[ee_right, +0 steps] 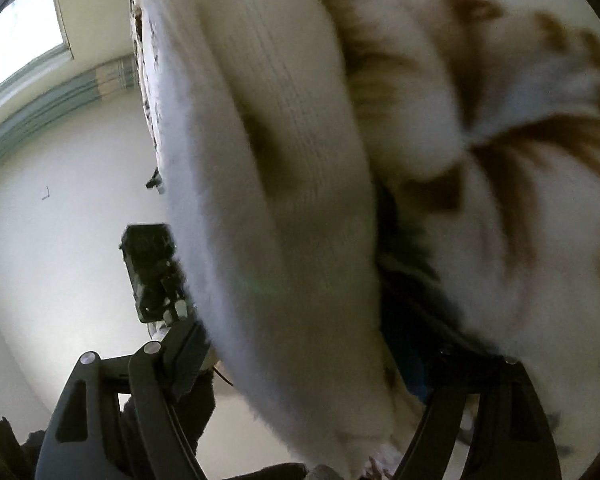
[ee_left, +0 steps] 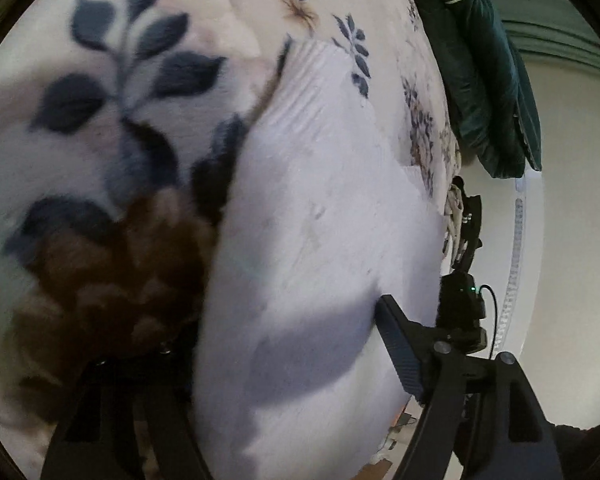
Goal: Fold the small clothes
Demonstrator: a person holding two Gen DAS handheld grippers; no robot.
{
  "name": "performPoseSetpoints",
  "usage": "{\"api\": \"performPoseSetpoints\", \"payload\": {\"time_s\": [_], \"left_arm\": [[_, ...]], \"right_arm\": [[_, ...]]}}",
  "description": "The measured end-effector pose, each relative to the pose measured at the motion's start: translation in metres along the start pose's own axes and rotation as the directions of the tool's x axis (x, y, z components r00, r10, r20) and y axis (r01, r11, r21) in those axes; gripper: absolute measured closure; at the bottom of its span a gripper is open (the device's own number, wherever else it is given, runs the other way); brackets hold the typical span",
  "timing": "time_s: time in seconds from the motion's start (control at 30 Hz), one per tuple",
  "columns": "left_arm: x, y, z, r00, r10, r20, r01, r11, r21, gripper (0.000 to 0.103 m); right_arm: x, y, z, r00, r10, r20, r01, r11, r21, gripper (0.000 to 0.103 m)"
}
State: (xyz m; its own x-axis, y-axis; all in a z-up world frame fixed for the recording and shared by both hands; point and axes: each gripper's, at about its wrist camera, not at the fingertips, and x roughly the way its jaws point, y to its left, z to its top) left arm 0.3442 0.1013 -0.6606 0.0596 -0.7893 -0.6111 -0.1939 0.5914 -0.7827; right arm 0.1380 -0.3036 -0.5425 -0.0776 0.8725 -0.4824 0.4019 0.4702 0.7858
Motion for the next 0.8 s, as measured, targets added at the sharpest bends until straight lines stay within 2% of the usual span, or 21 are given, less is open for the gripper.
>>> {"api": "performPoseSetpoints", "payload": {"time_s": [0.33,0.5,0.63,0.73,0.77,0.8], "left_arm": [[-0.002,0.003,-0.001,0.999,-0.034,0.025,0.035,0.999,-0.026,0.030],[0.001,-0.003,-0.004,1.000,0.000,0.027,0.000,1.000,-0.004,0.030],[0.001,-0.002,-0.004,0.999,-0.004,0.036,0.004,1.000,-0.009,0.030],[0.002,-0.010,-0.007,0.998,0.012,0.056,-0.014,1.000,0.027,0.031],[0.000,-0.016,-0.011,0.997,0.035,0.070,-0.039,0.997,0.061,0.038],[-0.001,-0.020,-0.013,0.995,0.067,0.076,-0.074,0.994,0.085,0.055]], "right_arm": [[0.036,0.012,0.012,0.998,0.052,-0.033,-0.051,0.999,0.009,0.018],[0.043,0.014,0.008,0.998,0.046,-0.040,-0.045,0.999,0.005,0.018],[0.048,0.016,0.008,0.998,0.040,-0.047,-0.040,0.999,0.008,0.018],[0.047,0.018,0.010,0.998,0.032,-0.052,-0.032,0.999,0.006,0.018],[0.047,0.019,0.009,0.998,0.029,-0.048,-0.029,1.000,0.004,0.018],[0.047,0.020,0.008,0.999,0.022,-0.042,-0.022,1.000,0.001,0.020]]}}
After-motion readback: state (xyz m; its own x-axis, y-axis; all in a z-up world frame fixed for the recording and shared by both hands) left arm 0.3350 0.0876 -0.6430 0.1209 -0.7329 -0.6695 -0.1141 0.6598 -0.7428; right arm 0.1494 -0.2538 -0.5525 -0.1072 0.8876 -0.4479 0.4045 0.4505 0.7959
